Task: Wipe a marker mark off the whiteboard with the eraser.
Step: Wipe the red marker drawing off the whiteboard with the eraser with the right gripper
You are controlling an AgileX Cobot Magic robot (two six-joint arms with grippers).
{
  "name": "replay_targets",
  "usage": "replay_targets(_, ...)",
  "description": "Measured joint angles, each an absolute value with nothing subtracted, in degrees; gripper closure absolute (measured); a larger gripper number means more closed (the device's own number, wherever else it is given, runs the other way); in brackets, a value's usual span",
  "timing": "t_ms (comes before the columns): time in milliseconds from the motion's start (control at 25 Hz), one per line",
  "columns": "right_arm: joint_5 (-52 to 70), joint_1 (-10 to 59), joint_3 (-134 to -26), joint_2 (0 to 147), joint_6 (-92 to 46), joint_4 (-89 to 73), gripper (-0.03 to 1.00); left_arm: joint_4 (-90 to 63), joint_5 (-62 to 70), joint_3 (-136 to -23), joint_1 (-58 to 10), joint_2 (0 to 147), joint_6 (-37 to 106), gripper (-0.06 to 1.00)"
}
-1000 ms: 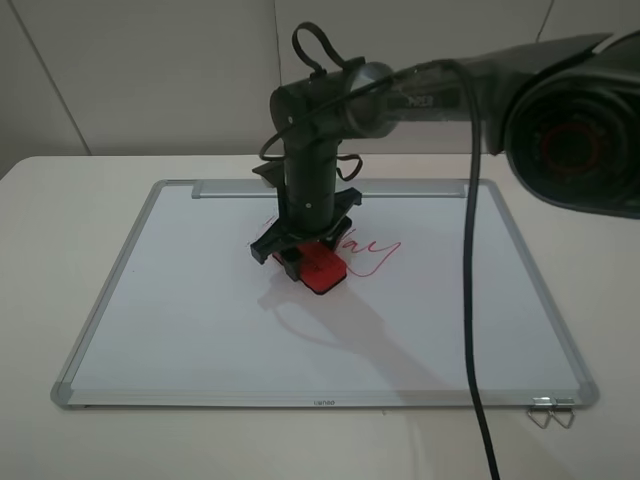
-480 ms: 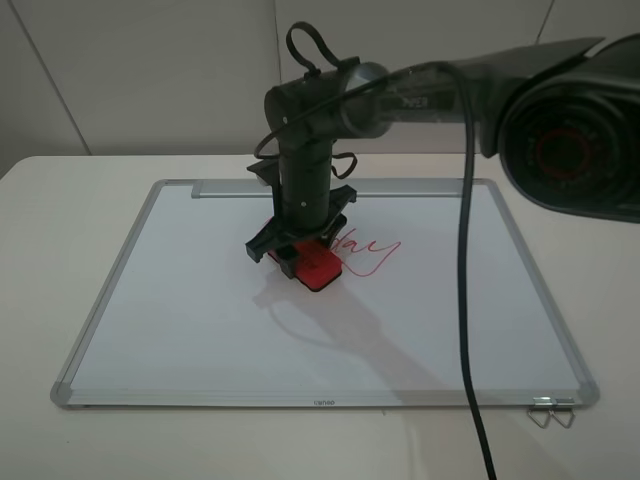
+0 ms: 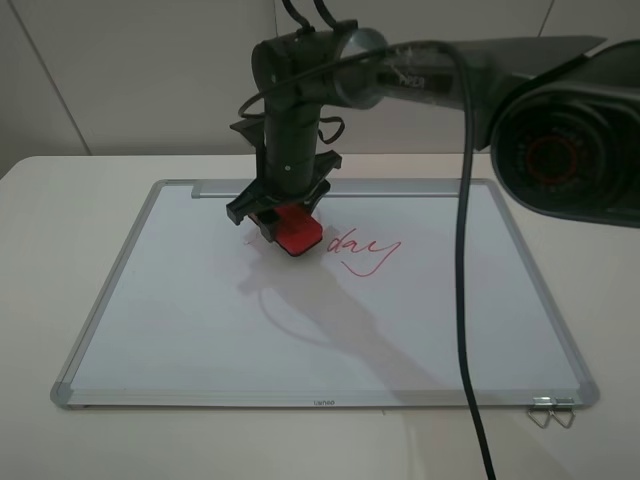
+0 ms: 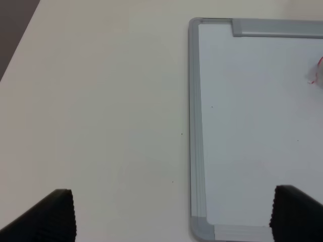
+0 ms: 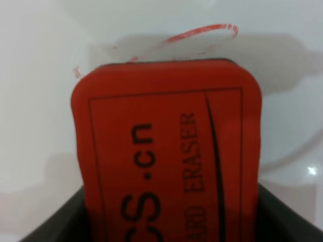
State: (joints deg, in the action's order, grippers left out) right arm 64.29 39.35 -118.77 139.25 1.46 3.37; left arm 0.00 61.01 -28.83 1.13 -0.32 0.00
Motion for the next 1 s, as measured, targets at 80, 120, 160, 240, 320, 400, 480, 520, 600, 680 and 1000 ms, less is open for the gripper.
replay_targets(80, 61.8, 39.4, -118.8, 139.2, 1.5, 3.6, 0.46, 0.0, 61.0, -28.8, 1.1, -0.3, 0.0, 0.17)
replay_targets(120, 60.7, 39.3, -118.8, 139.2, 1.5, 3.8, 0.46, 0.0, 61.0, -28.8, 1.1, -0.3, 0.0, 0.17)
replay_targets(160, 59.6, 39.3, -118.8, 139.2, 1.5, 4.0, 0.46, 0.0, 61.0, -28.8, 1.1, -0.3, 0.0, 0.17)
replay_targets(240, 58.0, 39.1, -118.8, 139.7, 1.5, 4.2, 0.46, 0.0, 61.0, -28.8, 1.1, -0.3, 0.0, 0.17)
replay_targets(320, 57.3, 38.6, -119.4, 140.7, 1.5, 4.2, 0.46, 0.0, 61.0, -28.8, 1.1, -0.3, 0.0, 0.17)
replay_targets(400, 57.4, 37.9, -120.9, 142.5, 1.5, 4.4, 0.46, 0.0, 61.0, -28.8, 1.1, -0.3, 0.0, 0.17)
replay_targets(480, 58.4, 37.5, -123.9, 144.5, 1.5, 4.7, 0.46, 0.0, 61.0, -28.8, 1.1, -0.3, 0.0, 0.17)
replay_targets(520, 59.2, 37.4, -125.4, 145.5, 1.5, 4.7, 0.46, 0.0, 61.0, -28.8, 1.1, -0.3, 0.0, 0.17)
replay_targets(600, 61.1, 37.4, -129.1, 147.4, 1.5, 5.2, 0.46, 0.0, 61.0, -28.8, 1.1, -0.3, 0.0, 0.17)
replay_targets(680, 63.8, 37.4, -132.4, 149.4, 1.5, 5.9, 0.46, 0.0, 61.0, -28.8, 1.1, -0.3, 0.0, 0.17)
replay_targets(1000, 69.3, 37.3, -136.5, 152.3, -2.5, 6.0, 0.46, 0.0, 61.0, -28.8, 1.1, -0.3, 0.0, 0.17)
